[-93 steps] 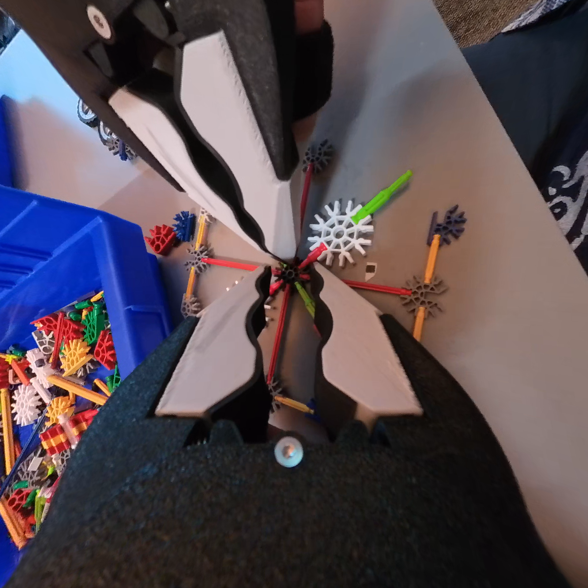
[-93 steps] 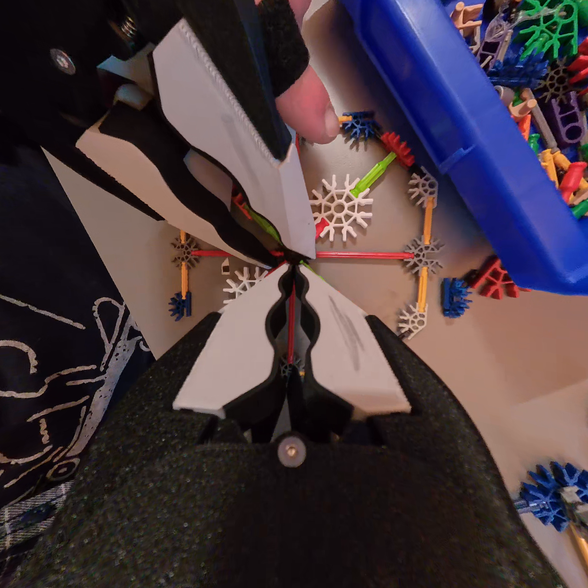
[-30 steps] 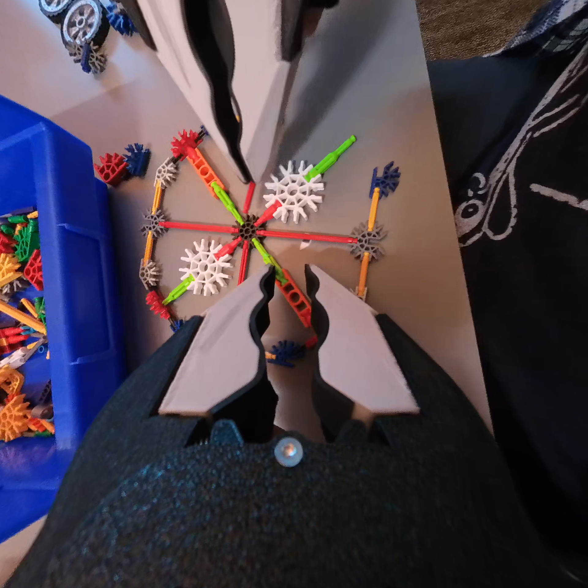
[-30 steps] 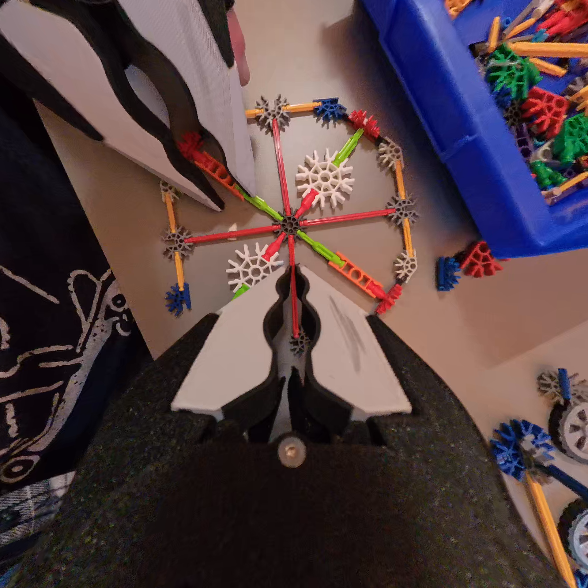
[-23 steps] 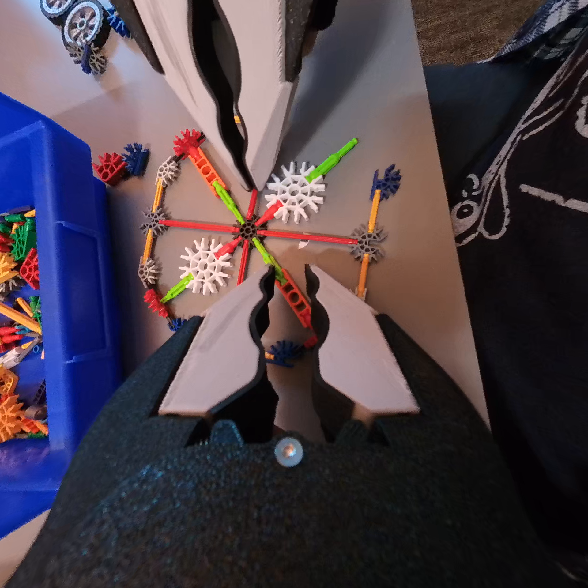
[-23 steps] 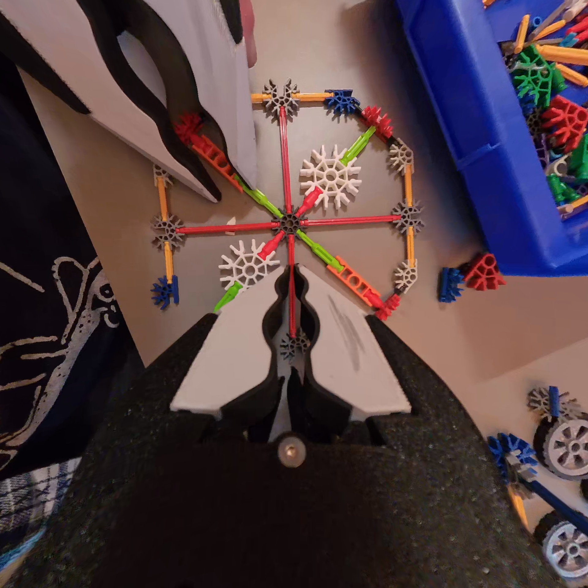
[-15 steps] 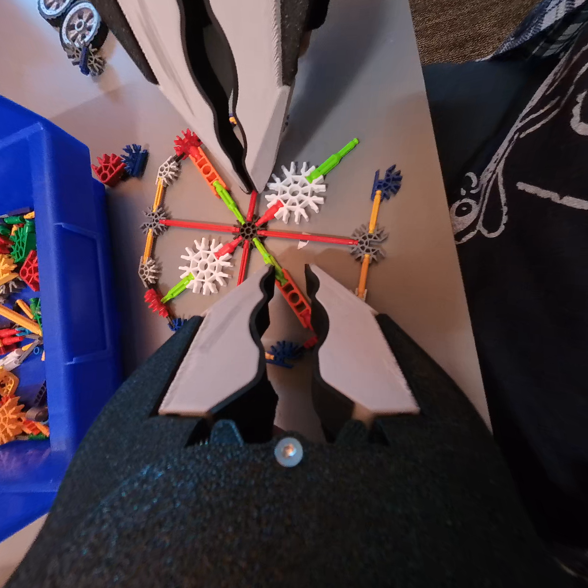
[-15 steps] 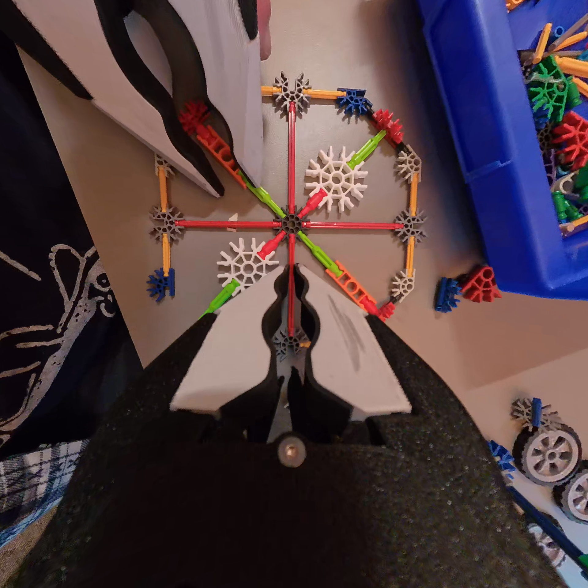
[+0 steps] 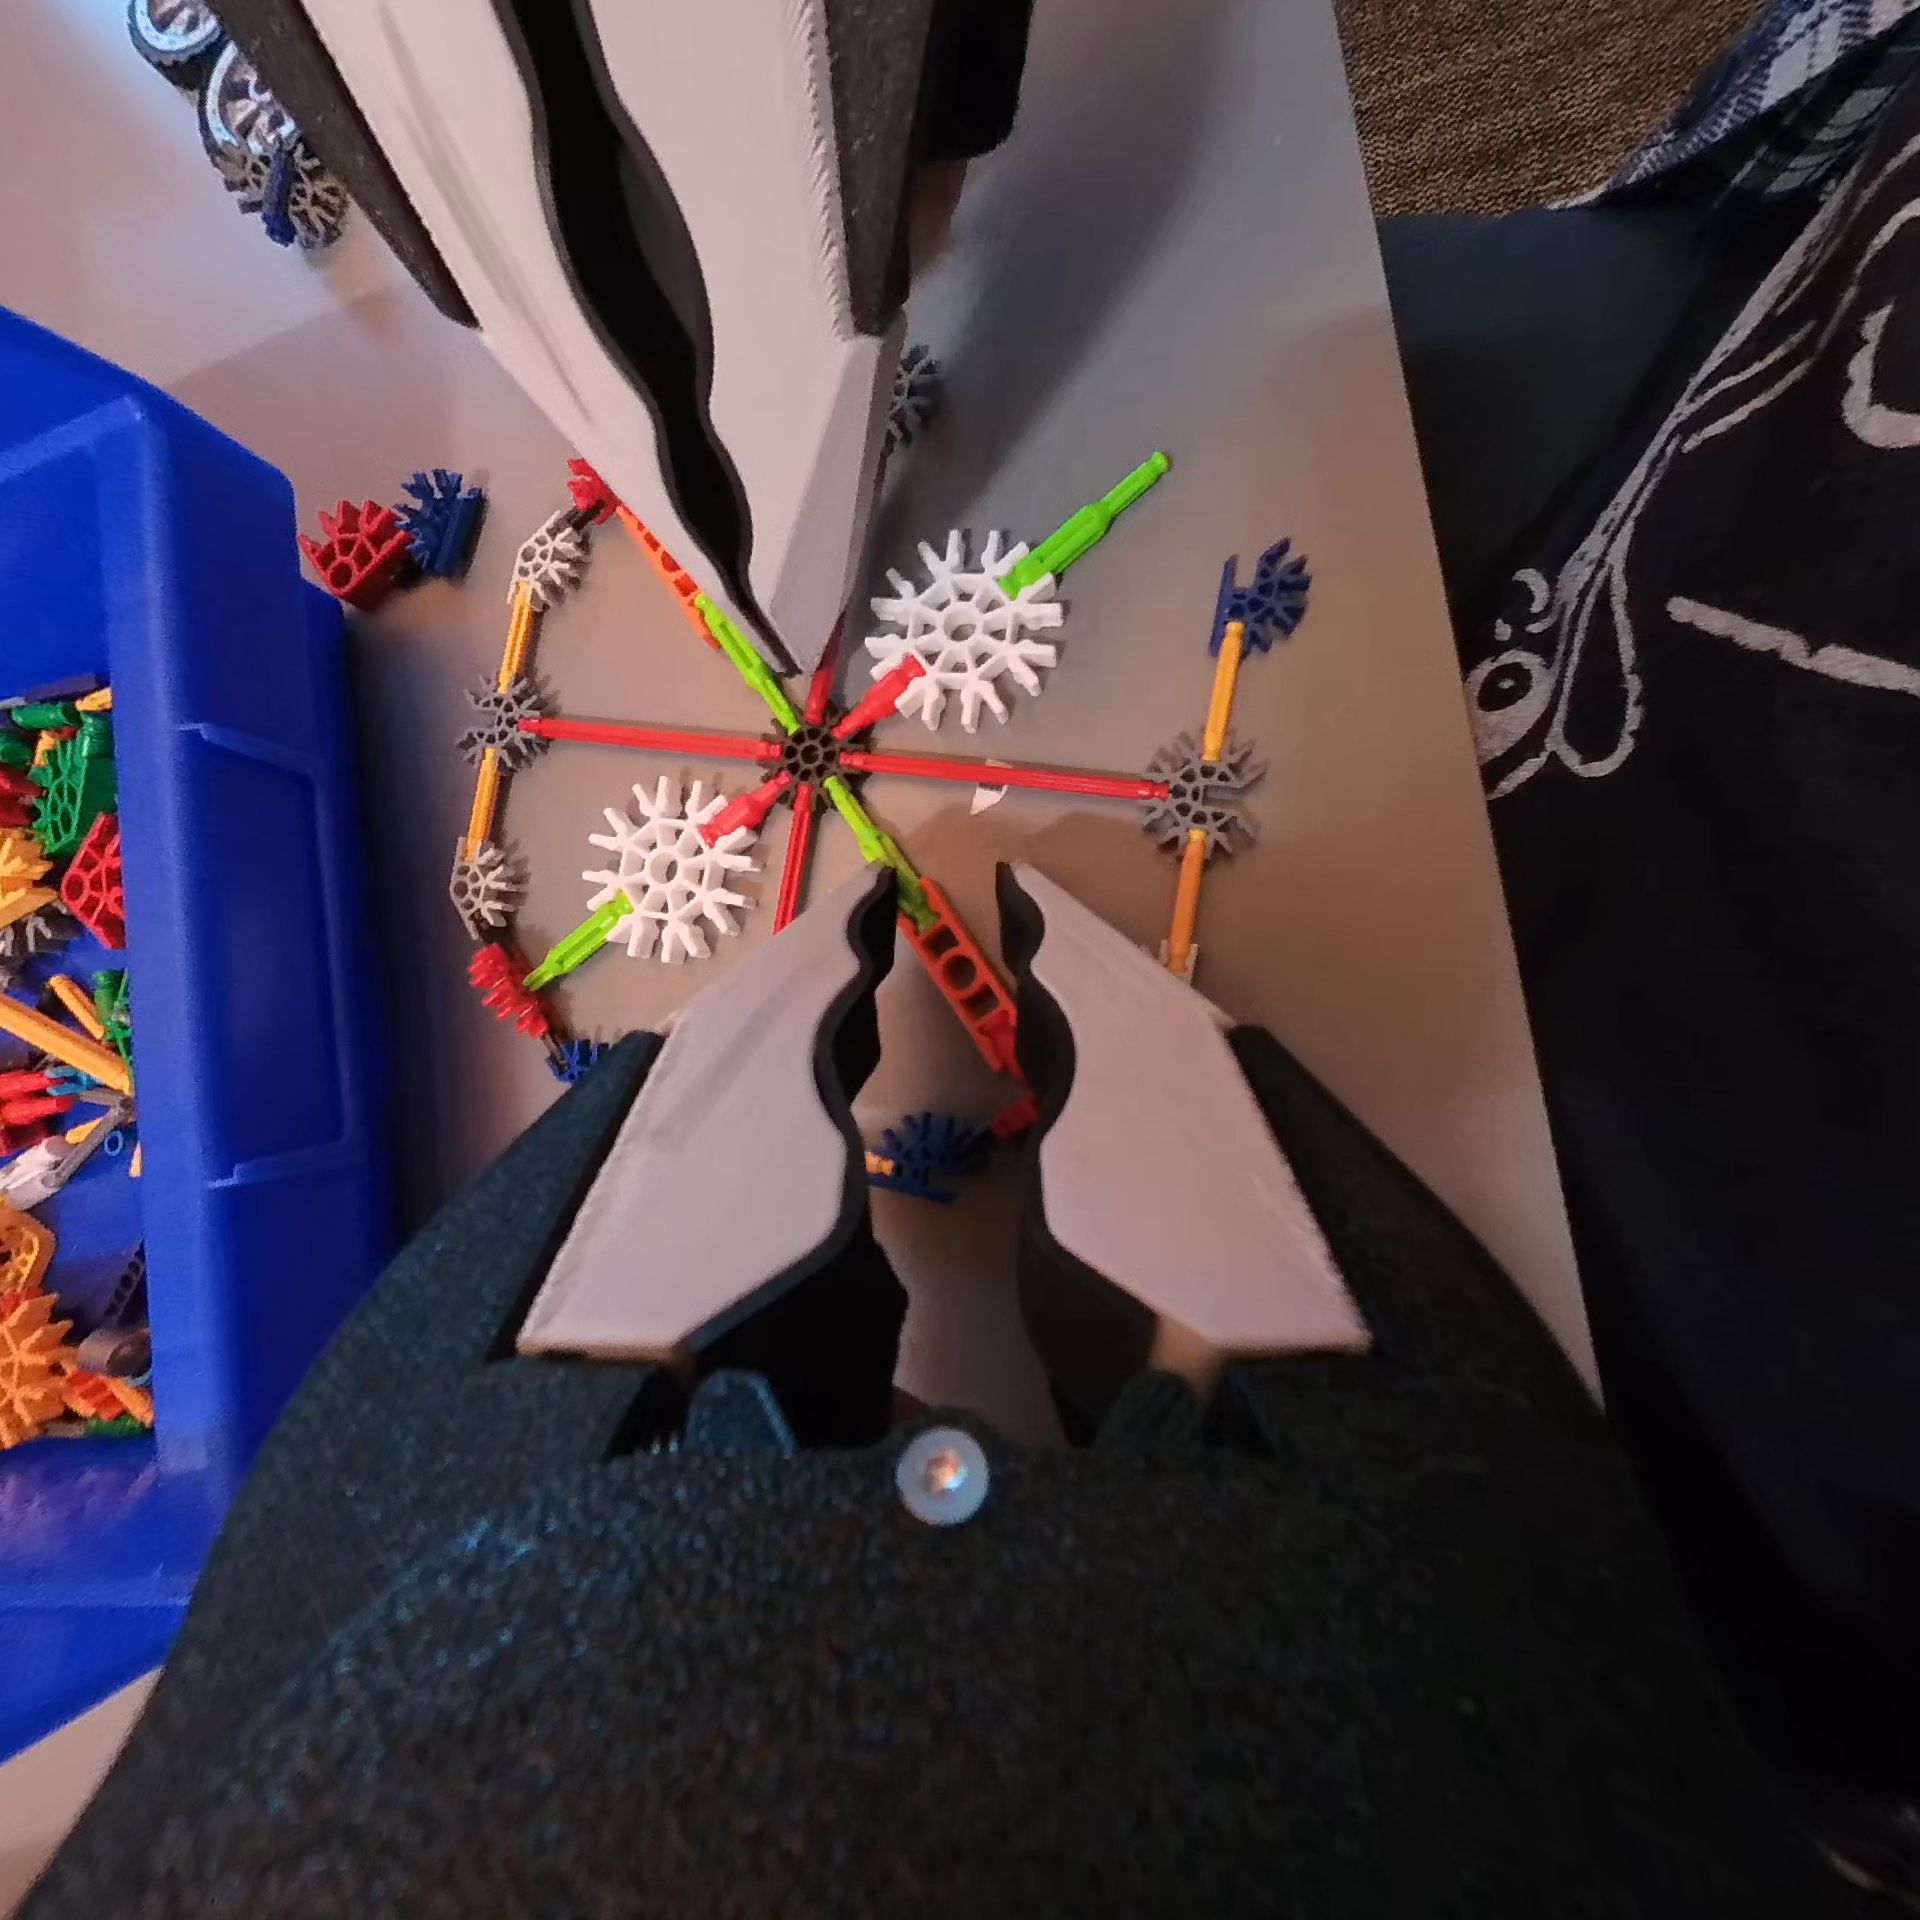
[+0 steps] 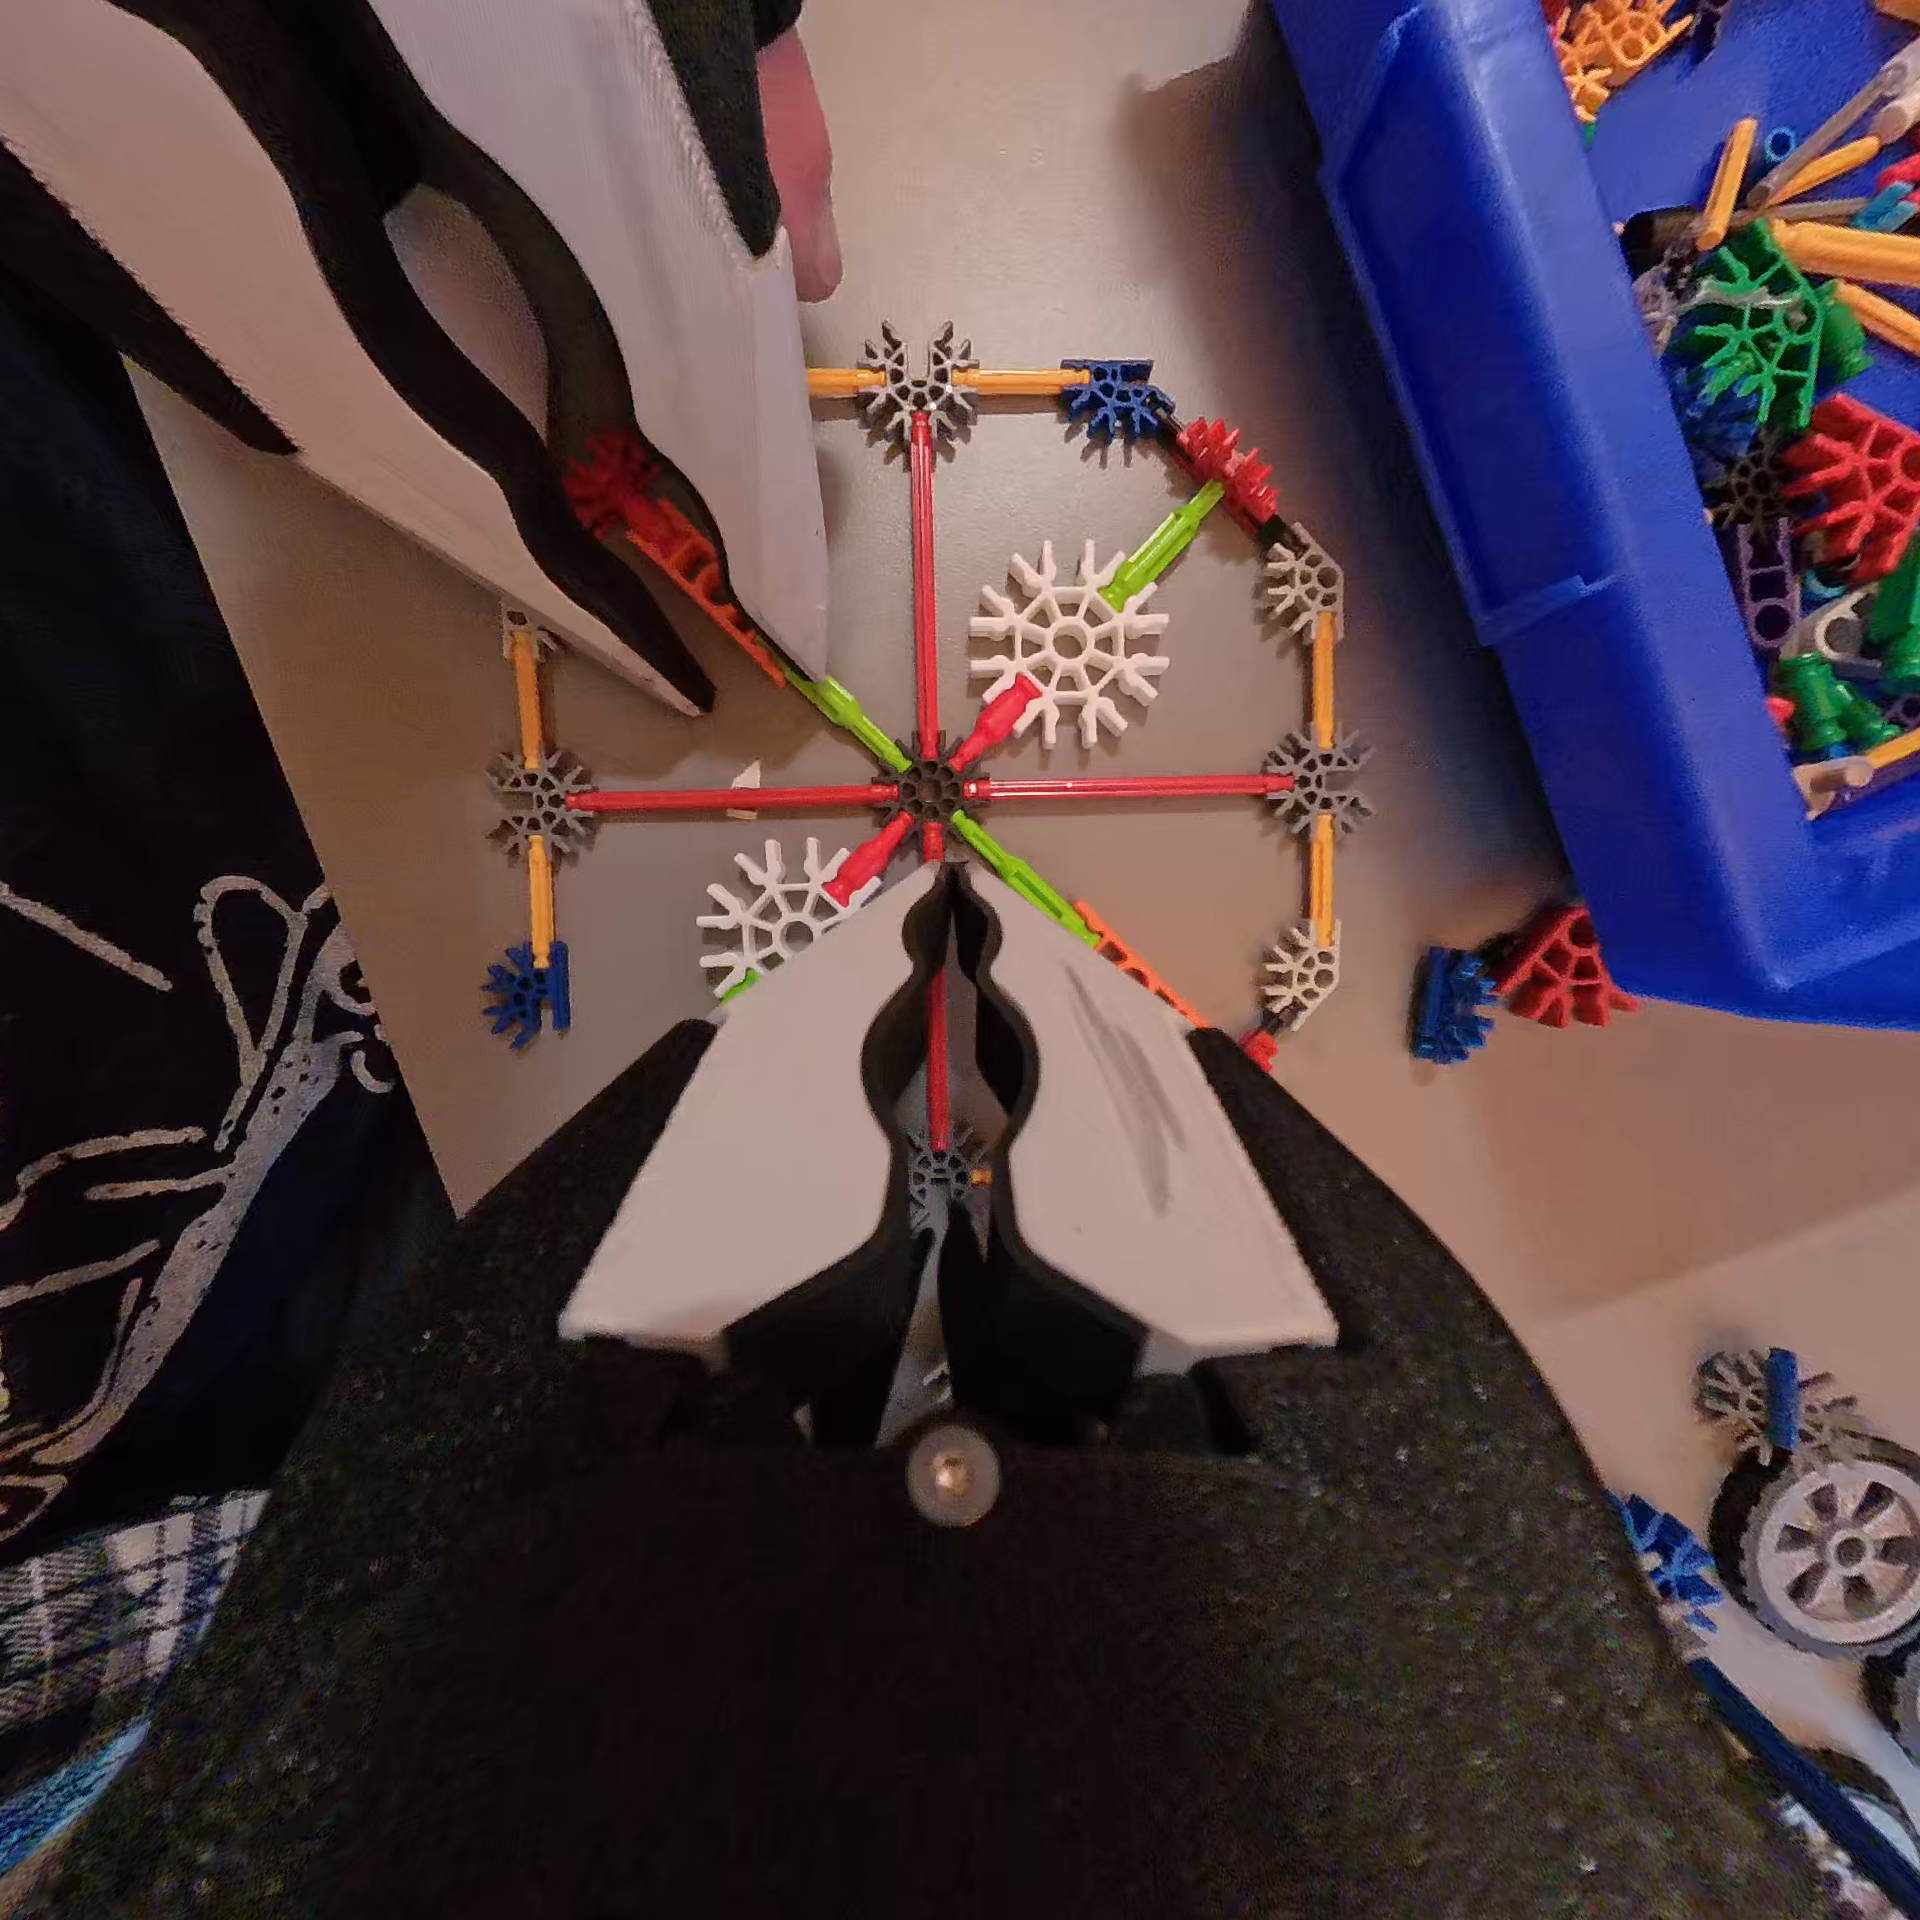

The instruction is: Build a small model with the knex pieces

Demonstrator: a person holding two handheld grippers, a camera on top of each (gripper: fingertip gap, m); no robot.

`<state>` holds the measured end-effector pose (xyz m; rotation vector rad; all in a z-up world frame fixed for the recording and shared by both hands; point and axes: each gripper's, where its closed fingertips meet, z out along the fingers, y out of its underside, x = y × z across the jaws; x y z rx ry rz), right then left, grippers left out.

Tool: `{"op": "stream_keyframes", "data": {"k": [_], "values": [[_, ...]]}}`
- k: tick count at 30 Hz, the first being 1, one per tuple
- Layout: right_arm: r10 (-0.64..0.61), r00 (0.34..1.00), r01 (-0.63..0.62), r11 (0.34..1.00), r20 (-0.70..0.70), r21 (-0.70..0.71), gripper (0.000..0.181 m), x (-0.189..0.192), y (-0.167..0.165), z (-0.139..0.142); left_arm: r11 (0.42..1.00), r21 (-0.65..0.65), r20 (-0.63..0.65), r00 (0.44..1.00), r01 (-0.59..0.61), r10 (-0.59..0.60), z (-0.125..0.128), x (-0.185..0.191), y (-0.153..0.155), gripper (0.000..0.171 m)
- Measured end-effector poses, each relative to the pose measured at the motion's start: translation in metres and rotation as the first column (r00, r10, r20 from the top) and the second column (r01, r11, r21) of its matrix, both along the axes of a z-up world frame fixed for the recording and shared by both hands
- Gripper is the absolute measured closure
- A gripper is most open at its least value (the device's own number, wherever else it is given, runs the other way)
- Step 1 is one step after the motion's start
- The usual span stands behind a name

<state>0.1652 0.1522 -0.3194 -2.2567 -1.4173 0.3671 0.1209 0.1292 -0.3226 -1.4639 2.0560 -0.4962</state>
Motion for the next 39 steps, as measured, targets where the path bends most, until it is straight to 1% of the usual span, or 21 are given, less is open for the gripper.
{"op": "stream_keyframes", "data": {"k": [4,9,11,12,15,20,23,26,28,30,32,35,36,39], "values": [[0.013,1.0,-0.013,1.0,0.019,0.014,0.181,-0.001,-0.001,-0.001,1.0,-0.006,0.001,1.0,0.002,-0.002,0.0,0.0,-0.001,0.153],[0.044,0.995,-0.05,0.997,0.087,0.066,0.181,-0.002,-0.004,-0.006,1.0,-0.018,0.011,1.0,-0.002,0.003,0.0,0.001,-0.002,0.15],[0.037,0.997,-0.04,0.998,0.065,0.046,0.181,-0.004,-0.006,-0.005,1.0,-0.025,0.013,1.0,-0.003,0.003,0.0,0.001,-0.003,0.151],[0.014,0.999,-0.017,0.998,0.051,0.053,0.181,-0.002,-0.003,-0.003,1.0,-0.024,0.014,1.0,-0.003,0.004,0.0,0.001,-0.003,0.151],[-0.011,0.999,0.012,1.0,-0.048,0.025,0.181,-0.004,-0.001,0.009,1.0,-0.029,0.015,1.0,-0.005,0.005,0.0,0.001,-0.004,0.152],[0.009,0.999,-0.008,1.0,-0.032,0.011,0.181,-0.001,-0.004,0.009,0.999,-0.032,0.015,1.0,-0.003,0.003,0.0,0.002,-0.004,0.153],[0.005,1.0,-0.005,1.0,-0.001,0.027,0.181,0.002,-0.002,0.003,0.999,-0.032,0.017,1.0,-0.003,0.003,0.0,0.003,-0.005,0.153],[-0.001,1.0,0.001,0.999,0.0,0.04,0.181,0.0,0.0,0.001,0.999,-0.033,0.018,1.0,-0.005,0.005,0.0,0.003,-0.005,0.153],[0.015,0.999,-0.018,0.997,0.041,0.07,0.181,0.002,0.001,-0.003,0.999,-0.032,0.019,1.0,-0.005,0.006,0.0,0.003,-0.005,0.153],[0.026,0.998,-0.031,0.995,0.051,0.097,0.181,0.001,0.002,-0.001,1.0,-0.03,0.018,1.0,-0.005,0.005,0.0,0.004,-0.005,0.153],[0.024,1.0,-0.026,0.993,0.02,0.113,0.181,0.0,0.004,0.009,1.0,-0.028,0.018,1.0,-0.005,0.005,0.0,0.004,-0.005,0.153],[0.028,0.999,-0.025,0.997,-0.044,0.075,0.178,-0.003,-0.003,0.017,0.999,-0.031,0.02,1.0,-0.009,0.009,0.001,0.004,-0.005,0.153],[0.032,0.999,-0.03,0.998,-0.041,0.054,0.174,-0.004,-0.006,0.015,0.999,-0.032,0.02,1.0,-0.009,0.01,0.001,0.005,-0.005,0.153],[0.035,0.999,-0.035,0.998,0.0,0.044,0.176,-0.002,-0.007,0.002,1.0,-0.031,0.02,1.0,-0.007,0.007,0.001,0.005,-0.005,0.153]]}}
